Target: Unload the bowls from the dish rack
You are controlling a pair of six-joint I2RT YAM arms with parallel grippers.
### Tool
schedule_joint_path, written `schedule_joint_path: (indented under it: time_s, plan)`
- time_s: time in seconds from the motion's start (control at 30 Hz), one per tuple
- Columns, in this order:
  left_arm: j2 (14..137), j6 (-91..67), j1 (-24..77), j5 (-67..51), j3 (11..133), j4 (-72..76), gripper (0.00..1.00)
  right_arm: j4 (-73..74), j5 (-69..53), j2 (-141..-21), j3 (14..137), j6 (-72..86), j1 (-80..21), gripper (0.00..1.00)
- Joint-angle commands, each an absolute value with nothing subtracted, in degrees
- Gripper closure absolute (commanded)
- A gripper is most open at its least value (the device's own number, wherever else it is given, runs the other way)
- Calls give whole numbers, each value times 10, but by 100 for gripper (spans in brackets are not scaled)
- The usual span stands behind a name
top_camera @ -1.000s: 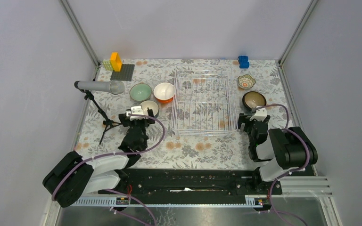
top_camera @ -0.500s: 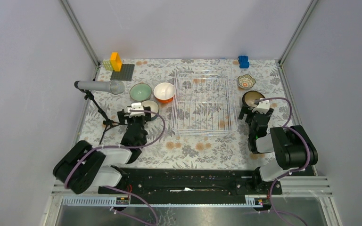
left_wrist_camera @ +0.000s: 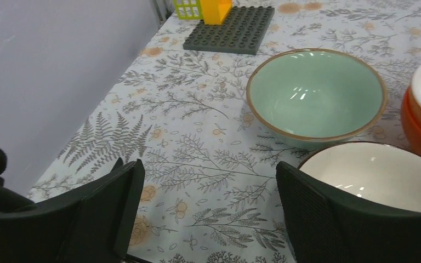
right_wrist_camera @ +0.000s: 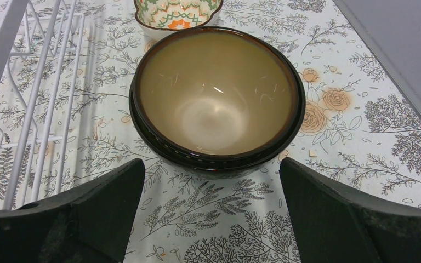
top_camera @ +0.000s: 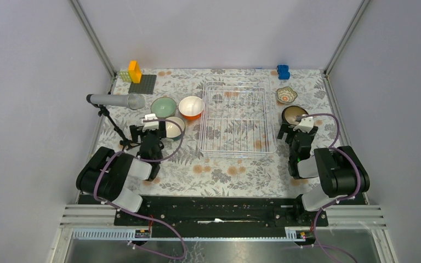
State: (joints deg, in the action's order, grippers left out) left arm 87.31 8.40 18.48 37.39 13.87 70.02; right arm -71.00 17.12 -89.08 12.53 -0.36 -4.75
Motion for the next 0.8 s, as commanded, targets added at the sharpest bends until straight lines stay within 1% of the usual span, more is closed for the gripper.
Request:
schedule_joint_path:
  time_s: [0.0,0.13,0.27,0.3,0.37,0.47,0.5,0.57,0.6,0.63,0.67,0.7,0.73,0.77]
  plan:
    - [857,40,168,312,138,708,5,-727,192,-889,132,-4,-46,0]
    - [856,13,132,258,160,655,5,-727,192,-890,133,-4,-46,0]
    - [860,4,116,221,183,611,1,-727,192,-889,133,-4,-46,0]
    - [861,2,110,208,191,600,3,-727,191,-889,132,-4,-46,0]
    - [866,1,90,163,211,558,8,-727,192,-889,132,-4,-46,0]
    - [867,-14,77,136,216,548,7,-727,191,-889,133,-4,-47,0]
    - [866,-16,75,132,213,551,7,-727,191,-889,132,-4,-47,0]
    - [859,-22,54,81,191,582,9,-728,192,-890,133,-4,-46,0]
    - [858,-22,39,34,163,629,11,-727,192,-889,133,-4,-47,0]
    - [877,-21,27,7,134,711,13,-727,192,-889,133,-4,-46,0]
    - [863,-14,25,-20,136,677,13,-727,192,-889,132,-4,-46,0]
    - [866,-10,25,-33,139,670,10,-727,192,-889,132,-4,-46,0]
    - [870,-10,27,-25,126,711,2,-728,192,-889,133,-4,-46,0]
    - [864,-13,33,-6,122,706,1,-727,192,-889,132,-4,-46,0]
